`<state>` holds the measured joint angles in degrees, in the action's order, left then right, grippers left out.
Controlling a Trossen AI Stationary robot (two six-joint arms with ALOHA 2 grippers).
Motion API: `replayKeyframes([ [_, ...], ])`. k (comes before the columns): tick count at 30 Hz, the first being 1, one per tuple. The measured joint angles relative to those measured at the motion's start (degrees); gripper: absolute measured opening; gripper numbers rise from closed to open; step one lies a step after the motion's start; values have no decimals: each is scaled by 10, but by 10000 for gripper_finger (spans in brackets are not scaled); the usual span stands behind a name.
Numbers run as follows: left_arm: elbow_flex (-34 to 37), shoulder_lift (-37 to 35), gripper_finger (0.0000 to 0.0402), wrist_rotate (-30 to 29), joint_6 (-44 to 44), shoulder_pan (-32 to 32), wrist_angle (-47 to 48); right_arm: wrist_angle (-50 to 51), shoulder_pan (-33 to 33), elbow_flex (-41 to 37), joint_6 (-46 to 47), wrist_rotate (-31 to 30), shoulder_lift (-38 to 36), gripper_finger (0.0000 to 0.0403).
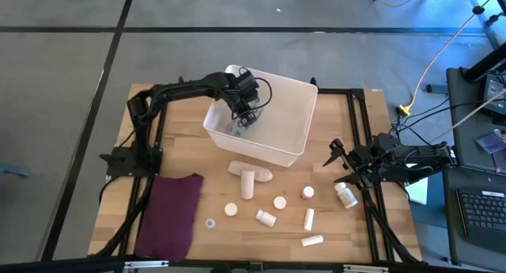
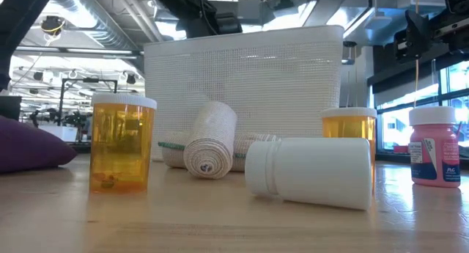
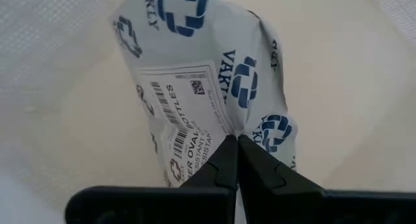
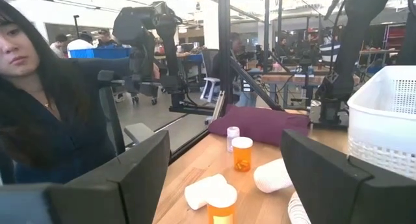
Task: Pick & place medical supplies in basket/bin
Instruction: Put the blue mailer bag into the white bin
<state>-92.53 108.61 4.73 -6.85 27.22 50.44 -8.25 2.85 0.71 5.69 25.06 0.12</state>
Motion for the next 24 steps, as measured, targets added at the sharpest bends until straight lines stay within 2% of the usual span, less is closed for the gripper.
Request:
replayKeyframes([
  [15,-4,-1,74,8,7,0,6,0,0,0,0,0,0,294],
  [20,-52,0,80,47,108,-8,8,0,0,0,0,0,0,294],
  [24,-91,-1,66,74,215,-27,8,0,0,0,-1,0,0,294],
])
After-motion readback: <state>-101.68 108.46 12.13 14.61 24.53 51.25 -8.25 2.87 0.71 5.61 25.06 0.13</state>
